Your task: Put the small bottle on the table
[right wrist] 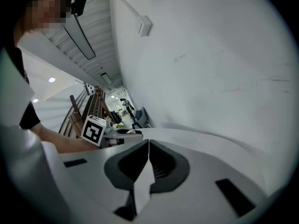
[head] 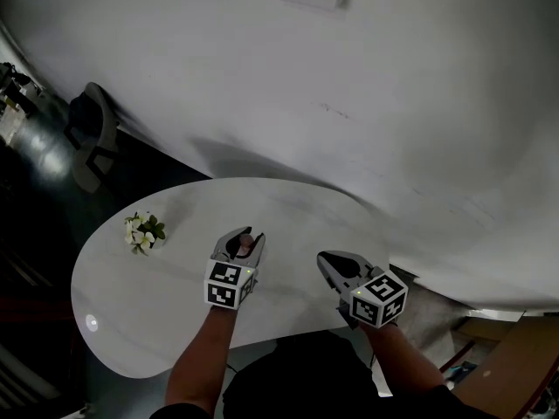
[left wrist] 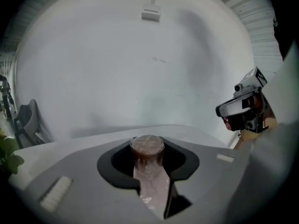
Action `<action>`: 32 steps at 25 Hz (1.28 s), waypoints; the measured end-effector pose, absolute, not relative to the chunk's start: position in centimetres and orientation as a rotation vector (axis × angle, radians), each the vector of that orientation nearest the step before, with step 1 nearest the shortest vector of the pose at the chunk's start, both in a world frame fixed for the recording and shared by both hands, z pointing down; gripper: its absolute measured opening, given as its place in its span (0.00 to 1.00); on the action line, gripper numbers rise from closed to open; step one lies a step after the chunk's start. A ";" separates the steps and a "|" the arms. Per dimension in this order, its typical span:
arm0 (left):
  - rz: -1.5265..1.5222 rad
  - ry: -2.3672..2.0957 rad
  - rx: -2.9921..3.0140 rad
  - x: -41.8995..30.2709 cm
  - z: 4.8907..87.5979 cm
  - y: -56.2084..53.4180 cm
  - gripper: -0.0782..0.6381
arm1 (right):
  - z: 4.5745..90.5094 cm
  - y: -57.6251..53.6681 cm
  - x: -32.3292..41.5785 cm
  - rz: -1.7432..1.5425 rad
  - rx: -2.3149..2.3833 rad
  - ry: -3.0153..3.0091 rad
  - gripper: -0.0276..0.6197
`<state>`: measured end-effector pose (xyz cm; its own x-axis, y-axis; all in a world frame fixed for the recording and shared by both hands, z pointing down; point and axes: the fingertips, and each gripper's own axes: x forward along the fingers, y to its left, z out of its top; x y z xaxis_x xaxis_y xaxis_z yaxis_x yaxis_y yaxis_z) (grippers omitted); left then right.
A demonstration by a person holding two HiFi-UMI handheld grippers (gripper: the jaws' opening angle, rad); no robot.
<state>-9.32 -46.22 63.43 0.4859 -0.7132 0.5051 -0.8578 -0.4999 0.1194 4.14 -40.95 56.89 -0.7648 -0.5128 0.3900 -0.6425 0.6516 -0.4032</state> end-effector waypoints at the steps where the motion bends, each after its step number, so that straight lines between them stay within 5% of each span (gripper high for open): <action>1: 0.569 -1.313 2.376 -9.2 63.8 -46.6 0.30 | 57.0 -41.2 4.2 0.785 0.935 -2.628 0.06; 32: 0.828 -1.230 2.381 -7.9 68.2 -48.0 0.32 | 56.4 -41.7 4.5 0.754 0.875 -2.630 0.06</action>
